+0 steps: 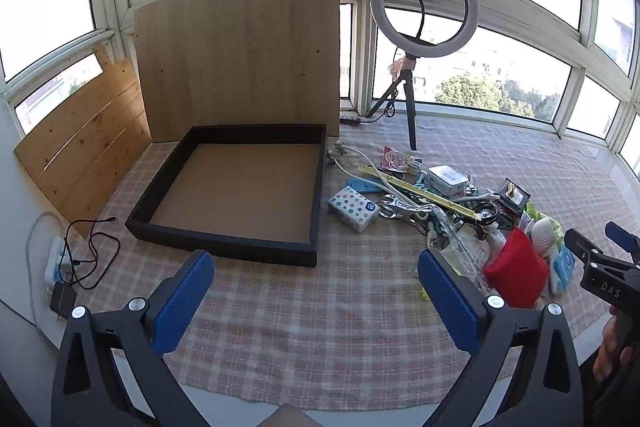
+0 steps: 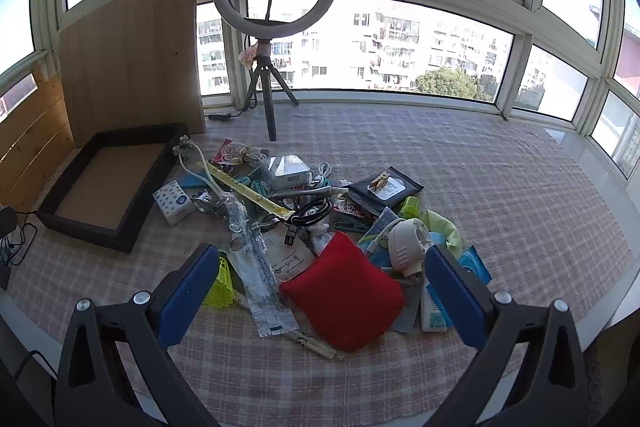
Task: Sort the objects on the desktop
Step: 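Move both tools toward the cluttered pile of items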
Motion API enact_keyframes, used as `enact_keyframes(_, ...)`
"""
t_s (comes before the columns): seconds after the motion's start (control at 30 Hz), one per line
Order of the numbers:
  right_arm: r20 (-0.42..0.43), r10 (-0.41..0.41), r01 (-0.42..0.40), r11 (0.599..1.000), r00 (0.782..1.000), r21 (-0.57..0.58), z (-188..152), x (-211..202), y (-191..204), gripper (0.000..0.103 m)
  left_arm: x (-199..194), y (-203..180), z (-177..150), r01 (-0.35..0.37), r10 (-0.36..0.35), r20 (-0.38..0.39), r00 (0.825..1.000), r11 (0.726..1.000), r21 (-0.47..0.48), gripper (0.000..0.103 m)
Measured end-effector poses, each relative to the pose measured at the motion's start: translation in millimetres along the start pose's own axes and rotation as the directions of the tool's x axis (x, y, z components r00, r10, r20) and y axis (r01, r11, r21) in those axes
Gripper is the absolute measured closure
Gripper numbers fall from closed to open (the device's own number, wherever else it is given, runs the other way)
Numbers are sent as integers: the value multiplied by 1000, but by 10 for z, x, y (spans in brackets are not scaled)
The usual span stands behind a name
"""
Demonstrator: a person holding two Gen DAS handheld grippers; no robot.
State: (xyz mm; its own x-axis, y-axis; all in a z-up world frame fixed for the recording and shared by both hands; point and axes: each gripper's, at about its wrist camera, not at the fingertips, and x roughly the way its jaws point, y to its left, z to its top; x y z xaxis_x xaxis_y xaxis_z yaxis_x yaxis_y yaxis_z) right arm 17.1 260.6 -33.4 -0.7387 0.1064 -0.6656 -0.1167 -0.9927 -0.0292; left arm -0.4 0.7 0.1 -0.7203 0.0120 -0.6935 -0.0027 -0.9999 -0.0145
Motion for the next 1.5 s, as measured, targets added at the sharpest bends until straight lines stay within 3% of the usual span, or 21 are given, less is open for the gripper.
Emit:
enact_keyframes(0.63,15,-71,70,997,997,35,-23,-20,-200,0,192,-165,47,104,-103,-30,994,994,34,1)
enact_keyframes(0.7,16,-67,66,997,998,38,-24,-28,-248,0,242,-191,44,112,-110,-48,993,993,39,9)
enact_keyframes(0.8,22,-59,58,997,998,44,-35,-40,-321,0,324,-253,13,116,-112,-78,991,991,59,10)
enact_keyframes(0.93,46,-30,26,995,998,94,-72,-84,-469,0,413,-319,-50,167,-160,-125,979,985,52,14)
enact_keyframes(1.0,54,1,-7,994,999,109,-98,-79,-537,0,446,-360,-79,164,-155,-136,979,985,58,21)
enact_keyframes(1.2,-35,46,-43,996,998,78,-212,155,-699,0,618,-484,-192,196,-175,-211,962,977,81,39)
enact_keyframes(1.37,-100,125,-109,983,987,147,-365,354,-951,1,740,-574,-262,215,-185,-239,953,971,106,39)
enact_keyframes(1.5,-136,184,-166,977,974,131,-401,509,-1010,12,845,-687,-258,220,-180,-244,953,964,148,39)
